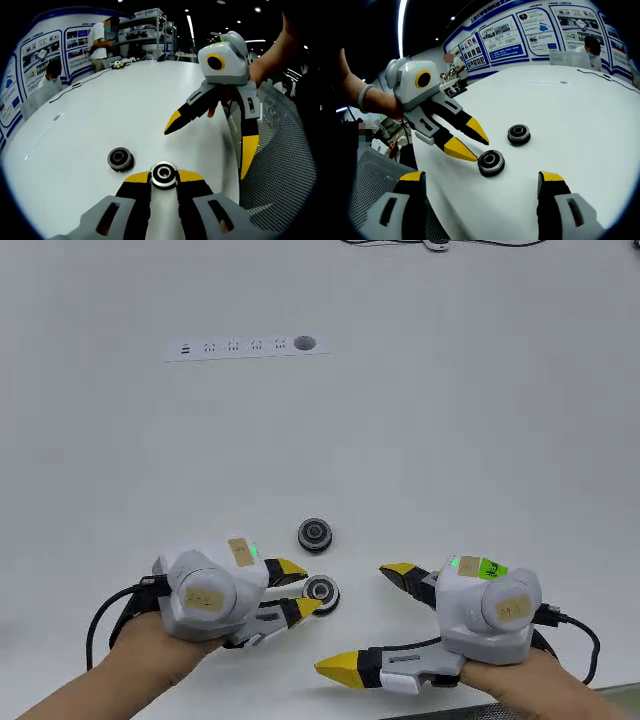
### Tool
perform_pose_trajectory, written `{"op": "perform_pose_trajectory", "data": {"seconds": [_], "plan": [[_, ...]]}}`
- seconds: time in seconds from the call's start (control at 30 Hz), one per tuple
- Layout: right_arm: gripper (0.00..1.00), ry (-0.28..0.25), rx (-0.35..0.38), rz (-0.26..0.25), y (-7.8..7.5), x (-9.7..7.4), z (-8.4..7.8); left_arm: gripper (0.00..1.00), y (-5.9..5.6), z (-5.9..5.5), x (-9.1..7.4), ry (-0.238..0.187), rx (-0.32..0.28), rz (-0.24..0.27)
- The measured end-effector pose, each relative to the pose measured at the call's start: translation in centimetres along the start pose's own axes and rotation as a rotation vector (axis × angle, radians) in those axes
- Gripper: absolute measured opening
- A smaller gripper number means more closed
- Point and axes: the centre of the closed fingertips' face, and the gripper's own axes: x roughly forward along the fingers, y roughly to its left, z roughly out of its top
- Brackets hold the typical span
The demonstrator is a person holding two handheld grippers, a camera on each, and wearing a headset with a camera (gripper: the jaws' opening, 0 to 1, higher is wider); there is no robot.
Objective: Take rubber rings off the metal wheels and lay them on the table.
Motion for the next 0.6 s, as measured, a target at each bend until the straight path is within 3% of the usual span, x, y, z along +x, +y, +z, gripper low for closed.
{"op": "perform_pose_trajectory", "data": {"seconds": [0.37, 0.6], "plan": [[0.93, -0.012, 0.022, 0.0, -0.3, 0.1, 0.0, 0.17, -0.2, -0.3, 1.1, 0.041, 0.062, -0.026], [0.92, -0.016, 0.036, 0.009, -0.1, 0.2, -0.1, 0.16, -0.2, -0.5, 1.6, 0.061, 0.071, -0.037]]}}
